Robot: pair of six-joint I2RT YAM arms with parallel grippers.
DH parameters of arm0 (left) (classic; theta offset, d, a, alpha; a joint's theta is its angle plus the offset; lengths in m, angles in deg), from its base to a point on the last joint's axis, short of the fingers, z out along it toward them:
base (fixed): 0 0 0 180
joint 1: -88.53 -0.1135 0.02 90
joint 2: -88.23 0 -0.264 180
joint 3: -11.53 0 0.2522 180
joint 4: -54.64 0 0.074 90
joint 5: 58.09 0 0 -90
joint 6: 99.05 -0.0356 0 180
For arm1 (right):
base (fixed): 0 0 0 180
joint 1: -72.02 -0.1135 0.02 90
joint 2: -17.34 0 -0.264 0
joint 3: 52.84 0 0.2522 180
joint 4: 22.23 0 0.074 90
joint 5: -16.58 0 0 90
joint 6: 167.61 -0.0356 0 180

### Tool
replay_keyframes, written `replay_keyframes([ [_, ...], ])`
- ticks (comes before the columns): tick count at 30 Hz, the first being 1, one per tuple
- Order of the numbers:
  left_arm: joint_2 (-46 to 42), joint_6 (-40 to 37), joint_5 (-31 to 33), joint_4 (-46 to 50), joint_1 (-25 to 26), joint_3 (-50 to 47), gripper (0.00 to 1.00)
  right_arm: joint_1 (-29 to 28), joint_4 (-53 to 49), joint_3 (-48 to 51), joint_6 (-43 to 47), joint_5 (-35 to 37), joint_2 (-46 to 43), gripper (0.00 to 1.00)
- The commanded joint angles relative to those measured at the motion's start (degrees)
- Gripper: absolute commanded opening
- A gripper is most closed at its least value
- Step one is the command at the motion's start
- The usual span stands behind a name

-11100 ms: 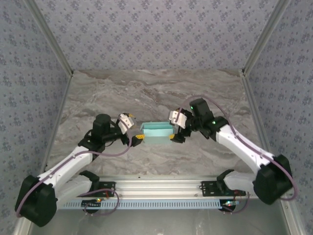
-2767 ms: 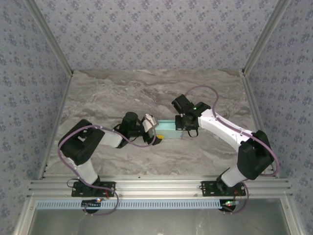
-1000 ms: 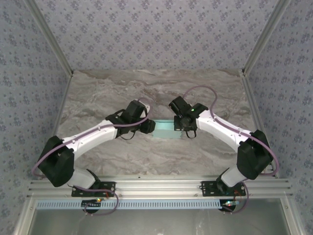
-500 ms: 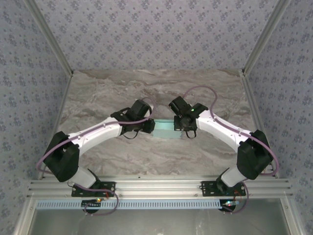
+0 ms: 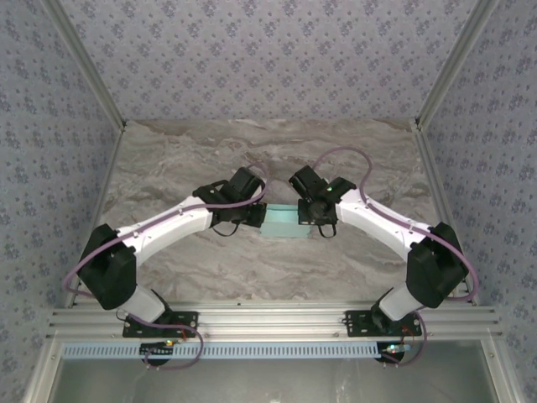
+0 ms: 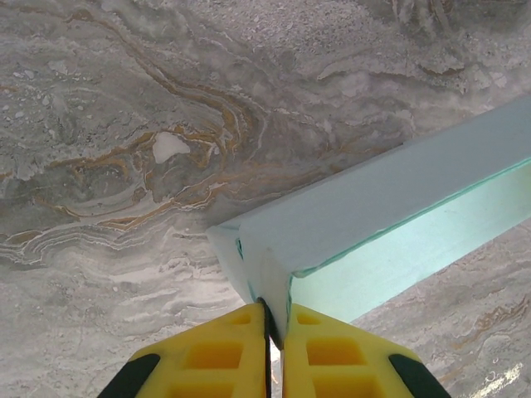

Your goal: Fold the paper box

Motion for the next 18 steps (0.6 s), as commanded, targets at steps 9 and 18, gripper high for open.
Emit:
replay_keyframes([
  [9,1.7,4.6,-2.9,1.2,0.7,4.5,0.1,-2.2,-2.8,1.1,-1.4,-0.1,3.2,0.08],
  [18,3.1,5.5,-3.1,6.3,0.7,7.6,0.11,-2.6,-3.1,1.2,-1.2,0.6,3.5,0.08],
])
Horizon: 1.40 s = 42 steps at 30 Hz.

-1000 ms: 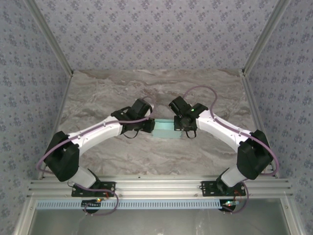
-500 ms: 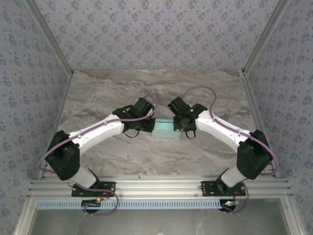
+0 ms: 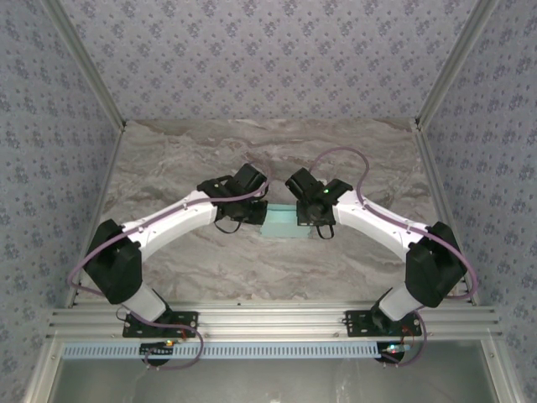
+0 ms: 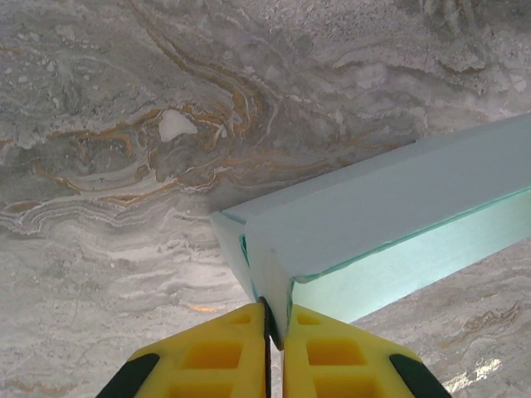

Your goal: Fold the paper box

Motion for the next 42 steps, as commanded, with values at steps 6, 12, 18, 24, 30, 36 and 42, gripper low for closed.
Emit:
replay_keyframes([
  [6,1.8,4.0,-4.7,2.0,0.8,4.7,0.11,-1.1,-3.0,1.0,-1.0,-2.5,3.1,0.08],
  [12,3.4,6.1,-6.5,1.4,0.8,5.1,0.1,-1.2,-3.2,0.4,-1.0,-2.5,3.5,0.09],
  [18,3.4,6.6,-5.6,-0.2,0.8,2.3,0.09,-1.3,-3.4,0.4,-1.3,-2.4,3.4,0.09],
  [24,2.6,5.7,-3.0,-1.6,0.9,-0.9,0.09,-1.3,-3.3,0.8,-1.2,-1.6,2.7,0.11],
  [30,1.9,3.9,1.3,-2.9,0.8,-3.7,0.09,-1.2,-1.9,1.6,-0.7,-1.6,1.0,0.16],
  [36,3.0,3.8,2.4,-4.5,0.9,-5.3,0.09,-0.6,-1.9,2.4,-1.1,-0.6,-3.1,0.27],
  [42,4.1,3.4,2.5,-4.4,0.8,-4.7,0.09,-0.3,-0.1,4.5,-2.3,-3.0,-8.3,0.4],
])
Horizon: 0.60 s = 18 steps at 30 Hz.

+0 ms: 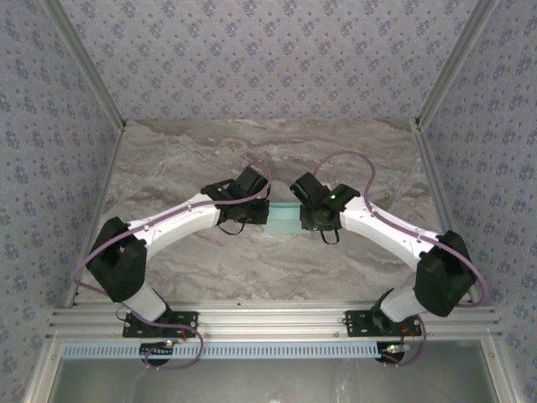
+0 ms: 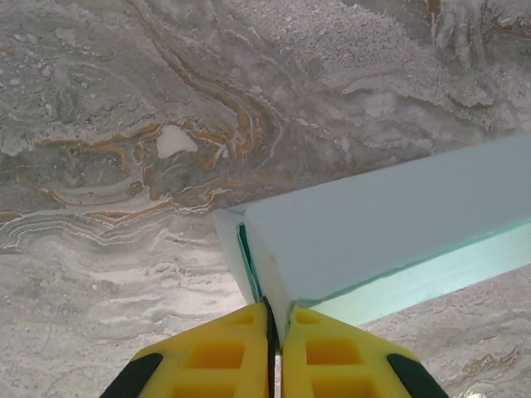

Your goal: Fold the paper box

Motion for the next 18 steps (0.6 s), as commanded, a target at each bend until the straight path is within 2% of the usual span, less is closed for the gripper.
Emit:
replay_keyframes([
  [1,2.8,-0.9,0.5,2.3,0.4,-1.6,0.09,0.1,0.5,1.5,-1.7,-2.1,-3.7,0.41],
  [5,3.5,-1.6,0.4,2.8,0.4,-1.1,0.09,0.4,3.2,3.3,3.7,-2.8,-6.9,0.42],
  [12,4.5,-4.1,0.5,4.5,0.4,0.6,0.09,2.3,9.1,7.5,33.3,1.7,-12.4,0.43],
  [14,4.6,-4.7,0.4,4.6,0.4,0.9,0.09,3.5,10.6,8.0,37.7,8.9,-12.3,0.39],
  [15,4.7,-4.9,0.3,4.6,0.4,1.1,0.09,5.1,11.4,7.6,39.2,9.9,-12.1,0.38],
  [17,5.1,-5.4,0.1,4.9,0.4,1.5,0.09,8.4,13.9,7.2,41.9,5.2,-13.0,0.39],
  [18,5.3,-5.6,0.1,5.1,0.3,1.5,0.09,10.2,15.9,7.8,44.1,-1.6,-14.5,0.42],
])
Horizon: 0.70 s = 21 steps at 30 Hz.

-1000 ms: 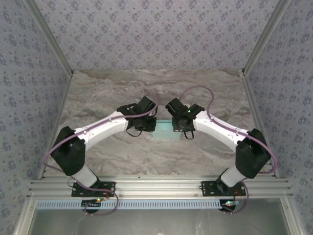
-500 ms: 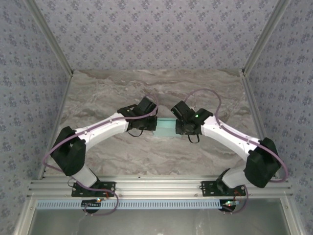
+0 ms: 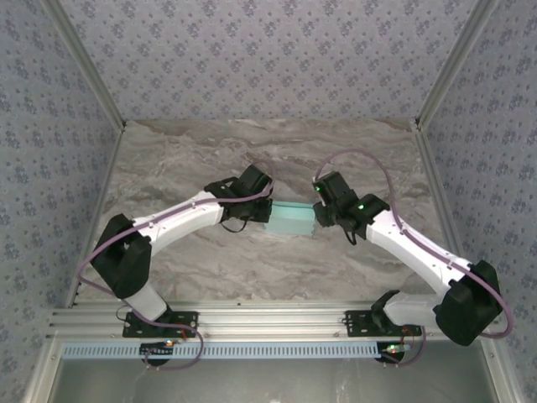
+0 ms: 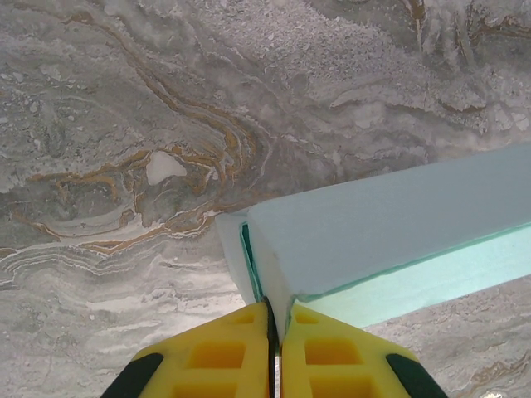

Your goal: Fold the paper box

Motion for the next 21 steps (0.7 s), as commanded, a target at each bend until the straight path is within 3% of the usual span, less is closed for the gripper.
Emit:
replay_keyframes([
  [1,3.4,-1.9,-0.1,5.4,0.3,-0.5,0.09,5.7,7.2,1.1,12.2,-11.4,-4.3,0.48],
  [6,3.9,-2.7,-0.1,6.2,0.3,-0.2,0.09,14.1,17.0,7.3,20.6,-34.6,-11.7,0.75],
  [8,4.1,-3.1,-0.2,6.3,0.3,0.0,0.09,14.3,19.5,9.1,25.6,-40.5,-11.9,0.87],
  [10,4.4,-3.6,-0.3,6.7,0.3,0.5,0.09,13.4,20.5,10.5,31.4,-43.8,-10.7,0.91],
  [13,4.6,-3.9,-0.3,7.0,0.3,0.9,0.09,11.6,21.4,11.3,38.7,-46.0,-7.7,0.93],
  [15,4.6,-3.8,-0.5,6.9,0.3,0.7,0.09,9.4,23.3,12.1,43.5,-43.4,-6.0,1.0],
  [18,4.4,-3.8,-1.0,6.2,0.4,0.2,0.09,6.2,30.9,14.8,49.0,-36.7,-4.3,1.0],
  [21,4.9,-4.2,-1.6,6.5,0.3,0.2,0.09,6.0,34.0,14.2,51.5,-35.6,-1.6,0.97],
])
